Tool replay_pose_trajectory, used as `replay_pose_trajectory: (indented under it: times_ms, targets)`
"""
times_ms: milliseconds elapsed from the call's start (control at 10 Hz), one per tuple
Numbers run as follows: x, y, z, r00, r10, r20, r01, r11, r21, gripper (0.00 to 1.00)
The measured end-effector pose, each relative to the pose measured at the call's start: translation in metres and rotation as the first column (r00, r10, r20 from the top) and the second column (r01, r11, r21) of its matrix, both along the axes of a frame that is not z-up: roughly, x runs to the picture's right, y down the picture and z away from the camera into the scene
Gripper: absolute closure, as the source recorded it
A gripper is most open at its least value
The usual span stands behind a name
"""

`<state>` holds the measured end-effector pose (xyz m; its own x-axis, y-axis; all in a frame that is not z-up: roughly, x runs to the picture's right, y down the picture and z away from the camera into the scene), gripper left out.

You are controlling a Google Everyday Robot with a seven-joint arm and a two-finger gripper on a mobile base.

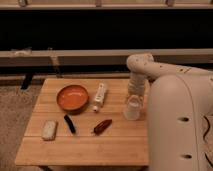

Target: Place the ceramic cup over the eraser

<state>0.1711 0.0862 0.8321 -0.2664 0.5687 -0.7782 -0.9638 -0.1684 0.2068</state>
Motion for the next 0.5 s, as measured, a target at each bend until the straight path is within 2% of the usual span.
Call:
replay_pose_trajectory:
  times_ms: [500]
  targets:
    - [0.004, -0.001, -0.014, 0.998, 0.046, -0.031, -0.046, 0.9989, 0.005, 0.96]
